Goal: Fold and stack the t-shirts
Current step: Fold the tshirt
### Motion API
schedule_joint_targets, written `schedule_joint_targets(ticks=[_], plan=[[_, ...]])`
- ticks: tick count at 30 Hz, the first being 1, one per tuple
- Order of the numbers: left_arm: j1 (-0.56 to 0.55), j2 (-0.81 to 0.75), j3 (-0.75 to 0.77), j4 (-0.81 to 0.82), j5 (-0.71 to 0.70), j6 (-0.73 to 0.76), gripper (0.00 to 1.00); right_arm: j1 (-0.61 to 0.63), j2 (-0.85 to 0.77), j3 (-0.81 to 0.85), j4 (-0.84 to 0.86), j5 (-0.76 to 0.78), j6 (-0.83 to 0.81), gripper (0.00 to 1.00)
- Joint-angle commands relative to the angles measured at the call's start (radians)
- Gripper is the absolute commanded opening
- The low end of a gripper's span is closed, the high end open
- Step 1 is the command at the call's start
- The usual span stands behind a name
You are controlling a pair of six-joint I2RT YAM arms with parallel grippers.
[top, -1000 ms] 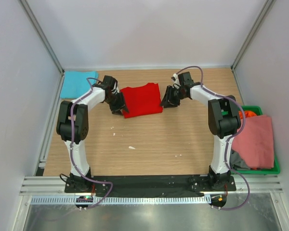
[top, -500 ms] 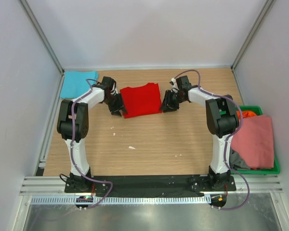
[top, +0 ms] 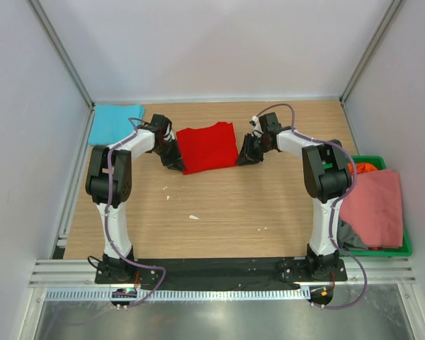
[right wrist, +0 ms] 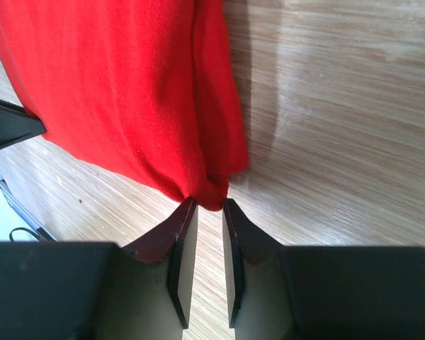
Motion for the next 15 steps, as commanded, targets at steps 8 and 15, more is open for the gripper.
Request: schedule_joint_targets(ticks=[8, 15], plan=[[0.01, 0.012, 0.03, 0.012, 0.01, -0.006, 0.04, 0.007, 0.004, 0.005, 0.081, -0.025, 0.038, 0.05], [0.02, 0.016, 0.042, -0.022, -0.056, 0.001, 0.0, 0.007, -0.076, -0.026, -0.022, 0.191, -0.007, 0.01]])
